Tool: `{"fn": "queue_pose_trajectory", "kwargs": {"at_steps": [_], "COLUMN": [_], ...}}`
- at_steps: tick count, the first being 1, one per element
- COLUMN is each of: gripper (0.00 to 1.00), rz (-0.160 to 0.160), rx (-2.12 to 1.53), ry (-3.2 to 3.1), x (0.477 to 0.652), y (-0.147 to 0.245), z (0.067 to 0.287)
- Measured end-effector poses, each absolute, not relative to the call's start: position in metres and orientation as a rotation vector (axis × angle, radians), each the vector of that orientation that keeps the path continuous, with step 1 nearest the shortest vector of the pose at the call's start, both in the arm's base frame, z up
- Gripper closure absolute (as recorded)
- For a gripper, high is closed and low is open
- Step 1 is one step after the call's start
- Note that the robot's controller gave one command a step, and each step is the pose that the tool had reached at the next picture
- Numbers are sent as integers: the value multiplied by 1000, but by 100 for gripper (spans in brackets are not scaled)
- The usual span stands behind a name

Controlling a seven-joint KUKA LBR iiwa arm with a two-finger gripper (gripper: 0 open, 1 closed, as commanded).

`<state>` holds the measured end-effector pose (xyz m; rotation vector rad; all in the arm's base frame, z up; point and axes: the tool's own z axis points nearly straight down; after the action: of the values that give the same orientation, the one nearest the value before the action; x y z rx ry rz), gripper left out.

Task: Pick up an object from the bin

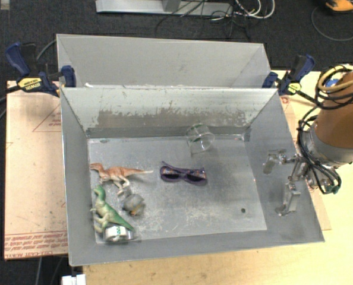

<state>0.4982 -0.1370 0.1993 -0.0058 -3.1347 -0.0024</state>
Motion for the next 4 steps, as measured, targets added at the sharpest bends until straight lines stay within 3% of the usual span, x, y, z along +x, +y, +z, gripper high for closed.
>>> {"fn": "queue_pose_trajectory", "kwargs": {"at_steps": [1, 2, 3, 4], "gripper": [0, 0, 0, 0], "rz": [0, -10, -1, -11], "rx": [1, 136, 369, 173], "ry": [-3142, -3130, -3122, -3134], "x": [500, 542, 548, 587], "y": [-136, -70, -74, -14], "z": [203, 143, 114, 71]}}
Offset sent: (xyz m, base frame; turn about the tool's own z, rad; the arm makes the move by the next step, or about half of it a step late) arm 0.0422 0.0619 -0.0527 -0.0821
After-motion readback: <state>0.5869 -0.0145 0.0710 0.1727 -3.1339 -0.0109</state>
